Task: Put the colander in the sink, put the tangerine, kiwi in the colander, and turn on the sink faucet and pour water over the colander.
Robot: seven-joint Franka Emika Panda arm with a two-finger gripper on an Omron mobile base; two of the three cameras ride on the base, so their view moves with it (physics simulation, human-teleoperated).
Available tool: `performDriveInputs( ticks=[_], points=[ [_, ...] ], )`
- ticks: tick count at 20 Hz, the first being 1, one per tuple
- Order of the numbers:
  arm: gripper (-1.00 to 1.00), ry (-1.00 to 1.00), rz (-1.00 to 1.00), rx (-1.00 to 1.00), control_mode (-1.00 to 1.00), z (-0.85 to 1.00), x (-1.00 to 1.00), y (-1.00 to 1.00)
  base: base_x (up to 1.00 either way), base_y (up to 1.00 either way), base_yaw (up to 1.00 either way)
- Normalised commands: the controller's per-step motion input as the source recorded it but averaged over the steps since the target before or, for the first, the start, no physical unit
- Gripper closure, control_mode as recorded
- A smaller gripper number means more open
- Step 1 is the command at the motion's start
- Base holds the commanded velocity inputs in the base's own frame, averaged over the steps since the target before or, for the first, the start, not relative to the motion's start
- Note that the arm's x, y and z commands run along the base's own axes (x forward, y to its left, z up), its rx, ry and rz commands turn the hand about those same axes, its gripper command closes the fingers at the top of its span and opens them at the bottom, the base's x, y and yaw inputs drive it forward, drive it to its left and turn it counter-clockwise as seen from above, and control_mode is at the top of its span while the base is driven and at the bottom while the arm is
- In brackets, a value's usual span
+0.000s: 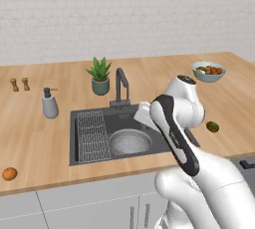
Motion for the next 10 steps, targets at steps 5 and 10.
performDriveInputs(
  ticks=[5,10],
  points=[
    [-1.0,0.0,0.2,-0.14,-1.0,0.3,-0.64,1.0,0.0,0.0,0.0],
    [-1.0,0.0,0.22,-0.14,-1.0,0.1,-0.18,1.0,0.0,0.0,0.0]
  ],
)
